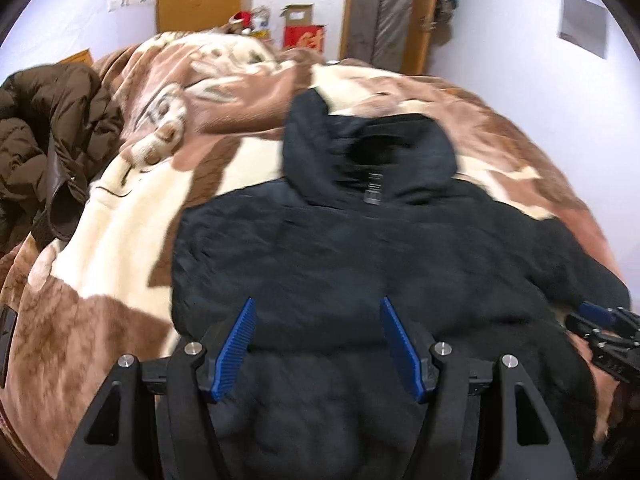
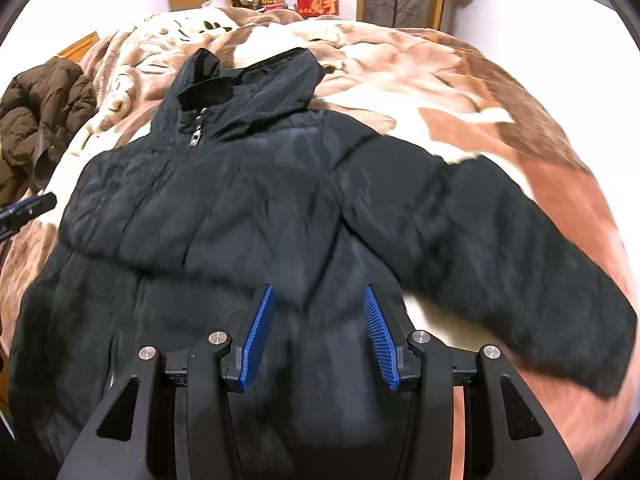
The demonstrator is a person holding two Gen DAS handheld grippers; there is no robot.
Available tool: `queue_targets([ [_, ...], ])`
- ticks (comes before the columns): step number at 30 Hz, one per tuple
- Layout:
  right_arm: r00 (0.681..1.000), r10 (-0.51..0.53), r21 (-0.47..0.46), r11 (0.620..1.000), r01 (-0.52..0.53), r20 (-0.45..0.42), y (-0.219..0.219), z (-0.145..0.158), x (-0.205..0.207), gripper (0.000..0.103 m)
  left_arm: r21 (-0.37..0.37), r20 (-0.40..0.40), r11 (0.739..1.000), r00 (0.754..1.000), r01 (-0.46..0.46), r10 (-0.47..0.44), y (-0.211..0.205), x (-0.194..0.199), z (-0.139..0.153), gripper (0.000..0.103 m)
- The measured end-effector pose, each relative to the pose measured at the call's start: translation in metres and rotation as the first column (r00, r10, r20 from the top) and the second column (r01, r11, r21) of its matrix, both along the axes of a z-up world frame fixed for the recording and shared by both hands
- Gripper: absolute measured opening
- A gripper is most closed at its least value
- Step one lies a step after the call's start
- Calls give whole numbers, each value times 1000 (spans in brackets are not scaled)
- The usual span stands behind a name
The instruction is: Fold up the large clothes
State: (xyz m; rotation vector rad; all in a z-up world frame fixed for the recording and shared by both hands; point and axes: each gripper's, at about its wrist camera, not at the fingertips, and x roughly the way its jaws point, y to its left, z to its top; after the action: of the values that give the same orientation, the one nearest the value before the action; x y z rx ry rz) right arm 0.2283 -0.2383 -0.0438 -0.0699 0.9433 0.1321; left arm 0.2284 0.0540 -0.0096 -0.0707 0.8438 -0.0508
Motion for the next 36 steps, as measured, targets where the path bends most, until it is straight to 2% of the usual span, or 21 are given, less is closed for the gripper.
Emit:
queue_targets([
  [9, 999, -52, 56, 997, 52, 10, -38, 20, -87, 47, -12, 30, 994, 993, 111, -111, -64, -76, 29, 67],
  [17, 994, -107, 96, 990, 104, 20, -68, 27, -114, 48, -20, 28, 988, 988, 153, -153, -94, -100, 35, 67],
  [26, 976, -215, 149, 965, 218, -36, -114, 8, -104, 52, 10, -6, 986, 986, 167, -167, -109, -84, 19, 67],
  [29, 962, -263, 156, 950, 271, -66, -135, -5, -94, 54, 19, -32, 986, 986, 165, -164, -109, -70, 7, 67],
  [32, 947, -311, 160, 933, 321, -84, -157, -17, -82, 61, 30, -53, 986, 985, 163, -161, -109, -55, -4, 67],
  [36, 916, -381, 177, 900, 398, -124, -192, -35, -61, 62, 36, -77, 986, 985, 160, -157, -110, -35, -17, 67],
])
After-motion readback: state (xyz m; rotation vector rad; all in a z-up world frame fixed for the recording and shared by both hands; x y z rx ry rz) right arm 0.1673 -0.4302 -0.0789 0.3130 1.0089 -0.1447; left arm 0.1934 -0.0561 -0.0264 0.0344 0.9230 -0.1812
